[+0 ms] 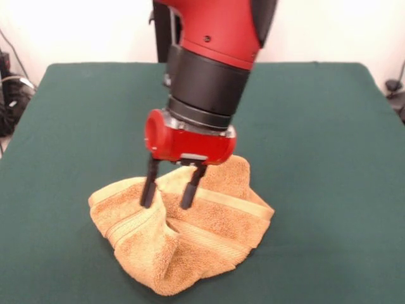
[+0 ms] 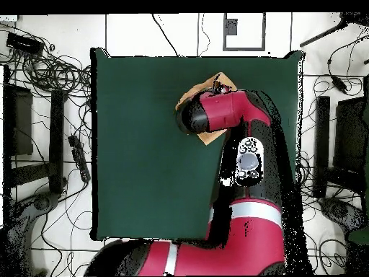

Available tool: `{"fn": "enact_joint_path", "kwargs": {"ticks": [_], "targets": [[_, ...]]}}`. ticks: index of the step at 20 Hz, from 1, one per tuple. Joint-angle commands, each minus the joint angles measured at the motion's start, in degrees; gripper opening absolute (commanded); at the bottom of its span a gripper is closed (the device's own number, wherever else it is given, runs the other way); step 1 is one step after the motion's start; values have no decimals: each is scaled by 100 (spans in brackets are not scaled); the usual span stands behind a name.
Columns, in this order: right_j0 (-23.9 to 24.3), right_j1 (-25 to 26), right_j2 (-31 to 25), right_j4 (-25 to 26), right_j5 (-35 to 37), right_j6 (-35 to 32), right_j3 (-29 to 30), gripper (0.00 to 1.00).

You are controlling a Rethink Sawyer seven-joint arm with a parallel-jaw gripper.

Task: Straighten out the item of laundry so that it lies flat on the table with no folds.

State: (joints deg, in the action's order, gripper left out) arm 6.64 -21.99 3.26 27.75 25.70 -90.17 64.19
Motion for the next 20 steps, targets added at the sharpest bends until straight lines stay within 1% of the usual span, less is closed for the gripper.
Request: {"fn": "enact_joint_path", "kwargs": {"ticks": [1,4,7,12,20], "targets": [[-402,179,-184,-331,815,-831,440,100],[-434,193,-167,-380,850,-820,403,100],[-460,266,-102,-355,699,-853,402,100],[-447,437,-10,-211,426,-804,311,100],[-407,508,49,-49,262,-621,243,100]]}}
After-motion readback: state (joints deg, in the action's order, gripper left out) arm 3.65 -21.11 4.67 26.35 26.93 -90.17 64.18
